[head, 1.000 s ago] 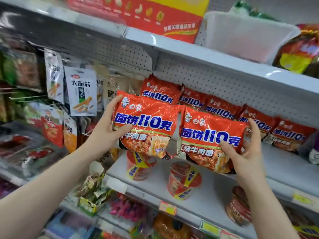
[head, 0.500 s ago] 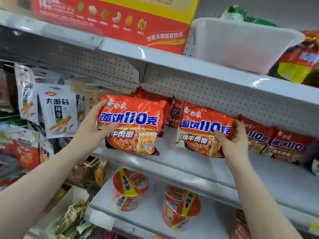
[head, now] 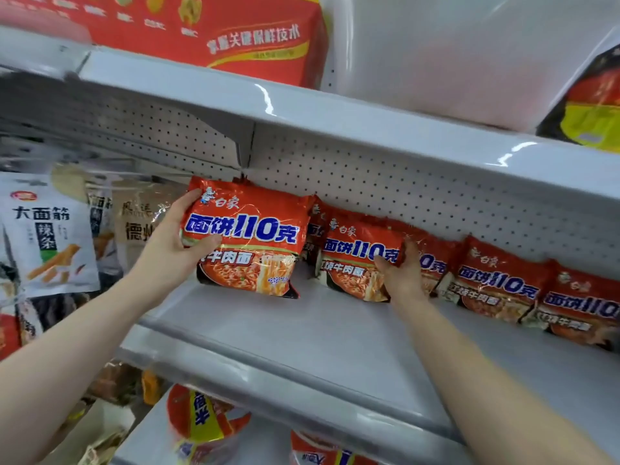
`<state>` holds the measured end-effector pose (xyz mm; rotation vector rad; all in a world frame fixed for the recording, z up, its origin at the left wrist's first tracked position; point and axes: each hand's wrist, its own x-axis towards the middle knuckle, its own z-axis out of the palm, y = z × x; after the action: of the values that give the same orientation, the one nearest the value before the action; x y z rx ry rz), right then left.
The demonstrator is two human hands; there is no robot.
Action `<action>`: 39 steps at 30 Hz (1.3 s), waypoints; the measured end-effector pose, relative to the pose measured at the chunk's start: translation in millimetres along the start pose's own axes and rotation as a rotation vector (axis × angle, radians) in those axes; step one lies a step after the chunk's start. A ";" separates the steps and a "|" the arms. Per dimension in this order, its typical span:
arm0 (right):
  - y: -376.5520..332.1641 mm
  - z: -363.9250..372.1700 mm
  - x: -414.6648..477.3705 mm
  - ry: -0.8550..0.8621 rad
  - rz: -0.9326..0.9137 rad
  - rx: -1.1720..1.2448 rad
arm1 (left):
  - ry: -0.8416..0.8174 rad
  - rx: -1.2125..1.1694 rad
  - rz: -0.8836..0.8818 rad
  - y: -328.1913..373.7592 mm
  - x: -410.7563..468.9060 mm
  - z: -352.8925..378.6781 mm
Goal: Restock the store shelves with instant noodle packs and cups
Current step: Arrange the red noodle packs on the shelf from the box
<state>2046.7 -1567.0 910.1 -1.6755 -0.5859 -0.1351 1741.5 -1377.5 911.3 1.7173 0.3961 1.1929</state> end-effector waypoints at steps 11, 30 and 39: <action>-7.1 52.1 22.2 -0.040 -0.058 -0.296 | -0.039 -0.003 0.017 -7.3 10.9 -8.1; -91.3 2.3 -103.3 -0.260 -0.366 -0.346 | -0.198 -0.034 0.050 1.0 10.5 61.9; -62.3 -27.1 -87.8 -0.147 -0.256 -0.352 | -0.373 0.027 0.053 9.0 13.4 114.3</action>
<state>1949.5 -1614.3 935.2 -1.9550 -0.9296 -0.3173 1842.6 -1432.4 920.4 1.9347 0.1403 0.8799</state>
